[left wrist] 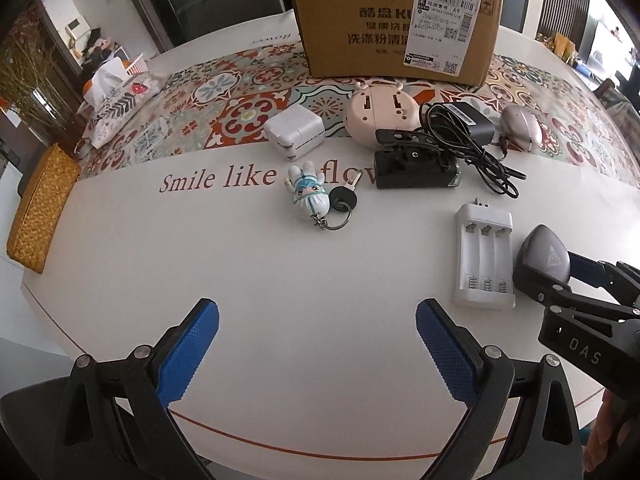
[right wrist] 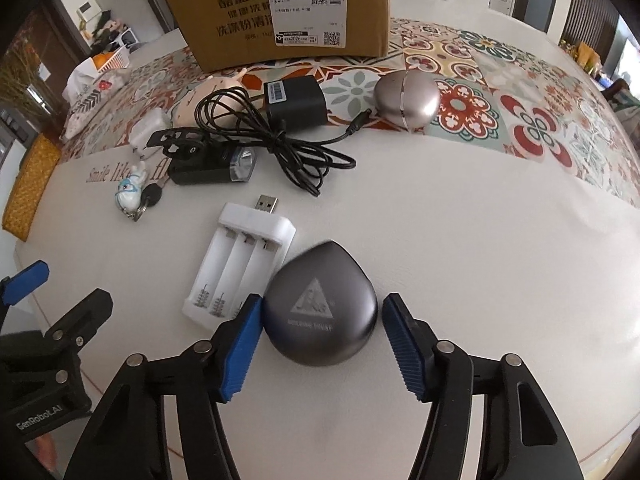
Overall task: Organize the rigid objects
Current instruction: 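Lower the right gripper onto the grey Sika case and close it, then grasp the white battery charger with the left gripper while the right holds the grey case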
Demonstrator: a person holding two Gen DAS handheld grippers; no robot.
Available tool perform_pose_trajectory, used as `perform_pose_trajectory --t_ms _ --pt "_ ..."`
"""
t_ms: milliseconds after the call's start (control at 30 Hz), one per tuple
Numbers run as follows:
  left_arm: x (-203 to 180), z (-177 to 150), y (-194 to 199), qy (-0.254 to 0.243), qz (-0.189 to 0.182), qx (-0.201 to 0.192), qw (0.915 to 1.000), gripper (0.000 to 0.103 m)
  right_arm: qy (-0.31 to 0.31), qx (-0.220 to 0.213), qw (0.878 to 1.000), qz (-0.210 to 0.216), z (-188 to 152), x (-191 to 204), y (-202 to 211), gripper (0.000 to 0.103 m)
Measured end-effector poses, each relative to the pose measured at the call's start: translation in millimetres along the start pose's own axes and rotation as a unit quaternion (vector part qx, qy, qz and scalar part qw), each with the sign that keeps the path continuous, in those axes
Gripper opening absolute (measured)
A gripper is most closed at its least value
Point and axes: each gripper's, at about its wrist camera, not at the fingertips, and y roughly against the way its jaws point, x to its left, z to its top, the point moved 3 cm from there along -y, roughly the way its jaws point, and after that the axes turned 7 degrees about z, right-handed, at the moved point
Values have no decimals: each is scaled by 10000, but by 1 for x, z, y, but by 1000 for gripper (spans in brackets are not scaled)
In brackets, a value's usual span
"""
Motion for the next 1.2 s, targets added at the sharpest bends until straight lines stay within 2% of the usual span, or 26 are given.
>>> perform_pose_trajectory --t_ms 167,333,500,667,800,1033,1200 --pt "-4 4 -2 -32 -54 -12 10000 101 -11 -40 10000 -33 2 -2 1 57" --pt "-16 9 4 -167 -283 -146 9994 101 -174 -91 9998 -18 -2 -11 11 57" --pt "-37 16 10 -319 -660 -303 9968 101 -334 -243 9989 -200 -4 -24 31 57" --pt "-61 18 15 -471 -1031 -458 9925 100 -571 -390 9974 -212 -10 -38 48 57" --pt "-81 19 6 -704 -1154 -452 9898 93 -629 -392 9968 -300 -16 -46 49 57" --pt "-106 16 -12 -917 -1219 -367 9876 70 -738 -252 9966 -278 -26 -56 41 57" --pt "-108 13 -18 -783 -1261 -365 9883 59 -661 -232 9973 -233 -26 -53 37 57"
